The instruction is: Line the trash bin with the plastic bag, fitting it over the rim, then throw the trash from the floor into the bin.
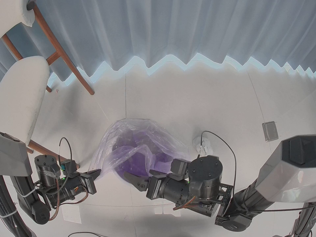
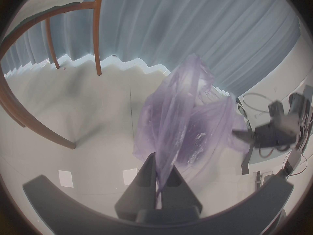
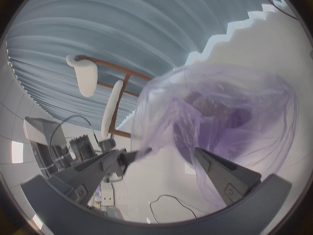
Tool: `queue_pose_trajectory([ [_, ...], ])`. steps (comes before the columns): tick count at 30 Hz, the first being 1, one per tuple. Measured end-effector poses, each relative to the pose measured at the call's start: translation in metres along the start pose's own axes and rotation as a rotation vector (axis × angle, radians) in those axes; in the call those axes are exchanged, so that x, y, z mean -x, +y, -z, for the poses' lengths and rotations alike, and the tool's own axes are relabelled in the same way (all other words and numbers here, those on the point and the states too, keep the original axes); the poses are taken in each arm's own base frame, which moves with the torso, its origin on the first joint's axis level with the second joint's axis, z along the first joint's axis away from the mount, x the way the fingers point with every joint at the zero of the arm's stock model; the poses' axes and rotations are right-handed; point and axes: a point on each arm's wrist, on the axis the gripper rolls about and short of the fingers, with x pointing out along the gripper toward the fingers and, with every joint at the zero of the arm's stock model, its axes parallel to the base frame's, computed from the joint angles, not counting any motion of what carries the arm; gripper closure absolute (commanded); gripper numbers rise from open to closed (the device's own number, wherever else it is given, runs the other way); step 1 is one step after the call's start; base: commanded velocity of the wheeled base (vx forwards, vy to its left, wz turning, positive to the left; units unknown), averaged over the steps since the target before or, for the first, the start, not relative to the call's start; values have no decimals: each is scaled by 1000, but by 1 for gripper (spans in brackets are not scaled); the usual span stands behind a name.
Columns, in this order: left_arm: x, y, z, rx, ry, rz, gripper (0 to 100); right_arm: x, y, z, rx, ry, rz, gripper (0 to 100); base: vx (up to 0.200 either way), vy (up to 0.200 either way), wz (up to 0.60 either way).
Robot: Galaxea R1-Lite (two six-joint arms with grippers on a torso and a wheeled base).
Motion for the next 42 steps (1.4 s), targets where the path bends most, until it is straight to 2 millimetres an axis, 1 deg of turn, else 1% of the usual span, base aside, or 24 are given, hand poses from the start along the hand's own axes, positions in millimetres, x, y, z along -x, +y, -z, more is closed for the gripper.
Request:
queue_pose_trajectory([
  [5,6,12,-6,23,-25,-5,100,2,-6,24,-16,78,24,0,0,0,0],
  [10,10,22,-8,42,-35,-47,100,6,-18,37,-44,136,63,0,0,0,0],
  [15,10,32,-1,50,-7,-91,100,12,-45,38,-85,150,152,0,0,0,0],
  [22,9,39,13,58,67,-127,100,22,-80,31,-128,134,266,0,0,0,0],
  [26,7,43,18,70,91,-137,100,33,-92,32,-150,151,315,0,0,0,0],
  [30,7,47,20,76,102,-145,100,48,-90,33,-165,162,322,0,0,0,0],
  [33,7,48,21,76,106,-149,100,61,-78,32,-172,153,282,0,0,0,0],
  [37,7,49,22,74,109,-148,100,81,-59,25,-179,94,186,0,0,0,0],
  [39,7,49,22,74,111,-141,100,90,-55,25,-181,90,169,0,0,0,0],
  [42,7,49,22,75,113,-122,100,93,-51,26,-178,80,147,0,0,0,0],
])
